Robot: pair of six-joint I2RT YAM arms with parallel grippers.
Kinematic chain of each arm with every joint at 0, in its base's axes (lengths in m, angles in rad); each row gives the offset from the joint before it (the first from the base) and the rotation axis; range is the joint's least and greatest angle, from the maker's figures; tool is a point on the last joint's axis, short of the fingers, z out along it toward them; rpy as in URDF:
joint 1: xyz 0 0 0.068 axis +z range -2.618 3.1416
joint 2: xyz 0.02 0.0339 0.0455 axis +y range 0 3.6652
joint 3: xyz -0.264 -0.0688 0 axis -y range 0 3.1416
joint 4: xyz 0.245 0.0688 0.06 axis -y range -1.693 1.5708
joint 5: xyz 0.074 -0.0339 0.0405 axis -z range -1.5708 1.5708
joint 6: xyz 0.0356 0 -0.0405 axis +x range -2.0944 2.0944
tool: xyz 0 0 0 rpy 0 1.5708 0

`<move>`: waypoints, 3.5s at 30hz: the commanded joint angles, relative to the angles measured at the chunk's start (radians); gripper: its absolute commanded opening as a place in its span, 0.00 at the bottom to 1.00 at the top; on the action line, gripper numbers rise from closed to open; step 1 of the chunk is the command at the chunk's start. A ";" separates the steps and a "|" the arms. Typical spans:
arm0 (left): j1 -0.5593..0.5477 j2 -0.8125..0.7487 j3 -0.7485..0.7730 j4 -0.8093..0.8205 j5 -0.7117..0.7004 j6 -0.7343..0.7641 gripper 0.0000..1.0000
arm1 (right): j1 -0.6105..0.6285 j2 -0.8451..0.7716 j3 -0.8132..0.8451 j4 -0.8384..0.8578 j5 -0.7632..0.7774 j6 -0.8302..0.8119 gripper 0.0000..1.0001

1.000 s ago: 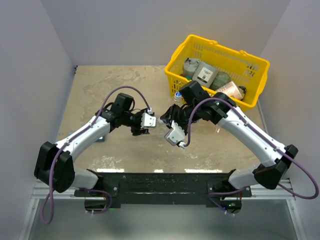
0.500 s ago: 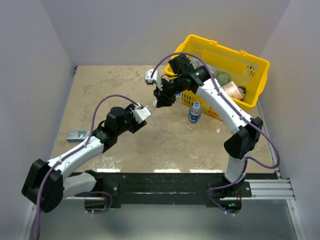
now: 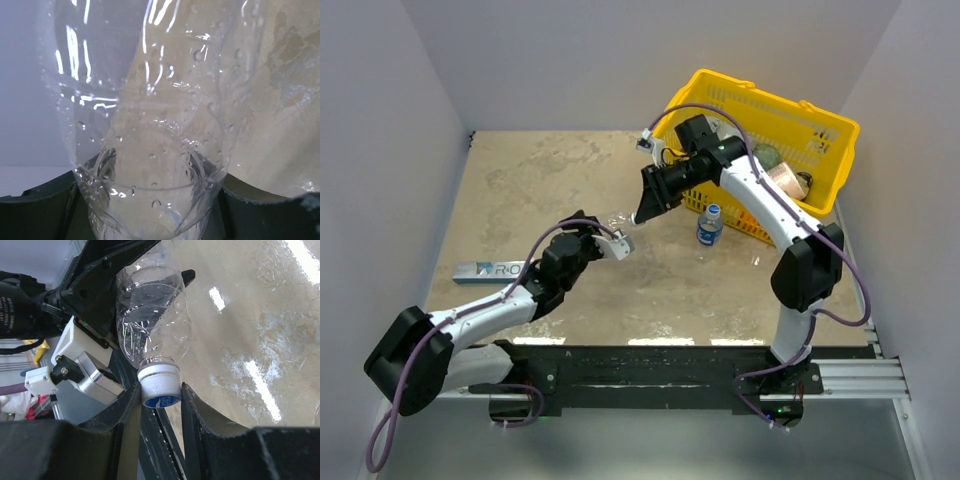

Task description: Screw on the bottle caps

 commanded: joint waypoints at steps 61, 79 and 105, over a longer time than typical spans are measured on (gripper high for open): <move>0.032 0.040 0.326 -0.485 0.938 -0.226 0.00 | 0.197 -0.613 -0.385 -0.127 0.133 -1.831 0.26; -0.006 -0.001 0.136 0.182 -0.011 -0.603 0.00 | 0.087 -0.158 0.072 0.052 0.100 0.025 0.00; -0.025 -0.213 0.090 -0.417 0.205 -0.792 0.99 | 0.157 0.080 0.472 -0.075 0.651 -0.268 0.00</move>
